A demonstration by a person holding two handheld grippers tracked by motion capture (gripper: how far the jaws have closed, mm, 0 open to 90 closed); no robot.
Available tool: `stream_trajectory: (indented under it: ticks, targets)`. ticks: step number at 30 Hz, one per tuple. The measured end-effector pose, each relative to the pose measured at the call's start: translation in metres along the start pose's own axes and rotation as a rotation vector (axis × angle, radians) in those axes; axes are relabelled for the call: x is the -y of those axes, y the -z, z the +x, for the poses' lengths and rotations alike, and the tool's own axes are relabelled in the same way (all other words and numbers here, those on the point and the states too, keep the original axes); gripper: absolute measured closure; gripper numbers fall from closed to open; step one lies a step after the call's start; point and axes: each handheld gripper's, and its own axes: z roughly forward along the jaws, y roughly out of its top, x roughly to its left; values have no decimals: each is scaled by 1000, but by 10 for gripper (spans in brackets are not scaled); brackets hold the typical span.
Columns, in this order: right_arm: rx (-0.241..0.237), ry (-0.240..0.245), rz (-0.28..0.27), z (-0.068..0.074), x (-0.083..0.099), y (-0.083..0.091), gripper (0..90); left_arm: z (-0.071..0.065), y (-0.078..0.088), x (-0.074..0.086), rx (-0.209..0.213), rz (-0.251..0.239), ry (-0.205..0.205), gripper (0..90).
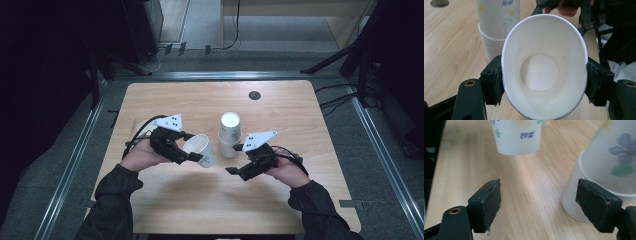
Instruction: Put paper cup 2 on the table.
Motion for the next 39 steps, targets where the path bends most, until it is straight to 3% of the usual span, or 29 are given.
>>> stream_trajectory:
  ticks: [9, 12, 22, 29, 39]
  targets:
    - [44, -11, -8, -1, 10, 15, 205, 6, 10, 15, -30, 29, 8, 291]
    - [58, -12, -17, -3, 12, 21, 205, 6, 14, 21, -10, 26, -4, 288]
    - [89, -20, -3, -9, 20, 32, 205, 11, 27, 42, -38, 25, 41, 288]
    - [120, -74, -4, -17, 24, 35, 210, 13, 38, 60, -83, 41, 65, 288]
    - [159, -108, 2, -25, 29, 36, 210, 16, 48, 81, -124, 87, 85, 286]
